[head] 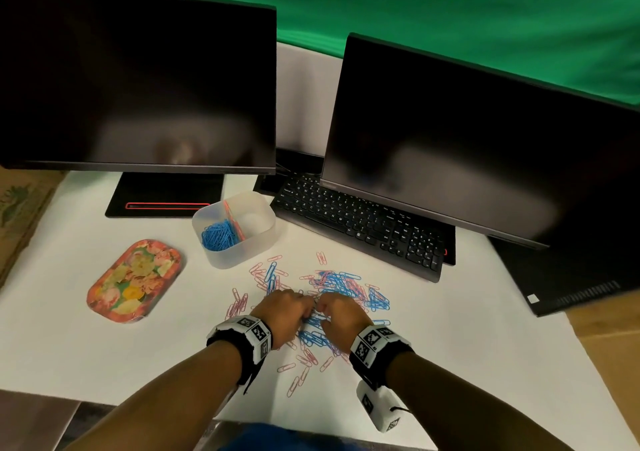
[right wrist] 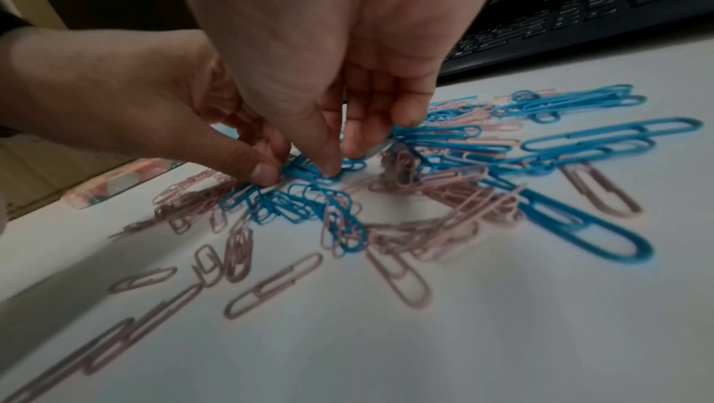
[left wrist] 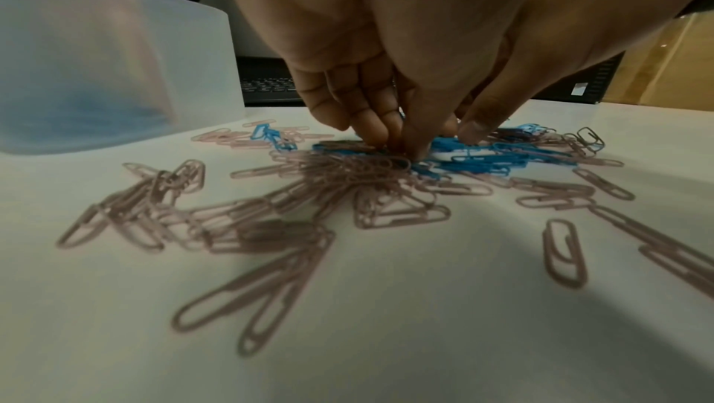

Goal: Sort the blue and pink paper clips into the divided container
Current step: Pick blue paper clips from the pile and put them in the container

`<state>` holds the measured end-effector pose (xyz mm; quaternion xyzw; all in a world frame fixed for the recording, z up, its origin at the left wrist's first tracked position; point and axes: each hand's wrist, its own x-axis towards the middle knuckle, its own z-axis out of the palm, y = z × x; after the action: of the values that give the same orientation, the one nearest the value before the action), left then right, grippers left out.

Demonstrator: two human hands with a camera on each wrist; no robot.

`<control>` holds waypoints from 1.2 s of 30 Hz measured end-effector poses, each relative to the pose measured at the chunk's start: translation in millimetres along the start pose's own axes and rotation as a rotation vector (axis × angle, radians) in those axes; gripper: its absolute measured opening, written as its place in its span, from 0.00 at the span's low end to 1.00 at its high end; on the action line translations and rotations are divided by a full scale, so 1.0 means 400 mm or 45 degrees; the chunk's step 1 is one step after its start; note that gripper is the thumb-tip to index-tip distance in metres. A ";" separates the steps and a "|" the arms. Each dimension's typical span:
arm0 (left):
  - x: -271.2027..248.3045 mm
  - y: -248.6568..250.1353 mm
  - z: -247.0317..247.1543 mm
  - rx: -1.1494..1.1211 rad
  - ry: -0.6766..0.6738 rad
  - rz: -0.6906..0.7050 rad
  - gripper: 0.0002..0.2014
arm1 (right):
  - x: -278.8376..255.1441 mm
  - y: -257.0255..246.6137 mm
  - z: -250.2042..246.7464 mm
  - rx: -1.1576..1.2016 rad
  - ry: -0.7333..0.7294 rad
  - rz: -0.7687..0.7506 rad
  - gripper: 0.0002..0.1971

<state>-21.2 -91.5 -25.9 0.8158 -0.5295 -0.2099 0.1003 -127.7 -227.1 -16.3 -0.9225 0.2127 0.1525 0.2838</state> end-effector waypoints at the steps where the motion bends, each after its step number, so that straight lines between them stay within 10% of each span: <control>1: -0.001 0.000 0.001 0.009 0.003 0.002 0.09 | 0.000 -0.003 0.000 -0.008 -0.005 -0.003 0.16; 20: -0.007 0.009 0.001 0.107 0.031 0.068 0.10 | 0.009 0.006 -0.012 0.355 0.052 0.189 0.18; 36: 0.014 -0.002 -0.081 -2.017 0.215 -0.668 0.14 | 0.001 0.016 -0.057 1.707 0.038 0.566 0.09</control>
<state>-4.1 -98.3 1.6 0.6137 -0.0092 -0.4747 0.6309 -126.6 -245.4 -1.3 -0.4856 0.4480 0.0302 0.7501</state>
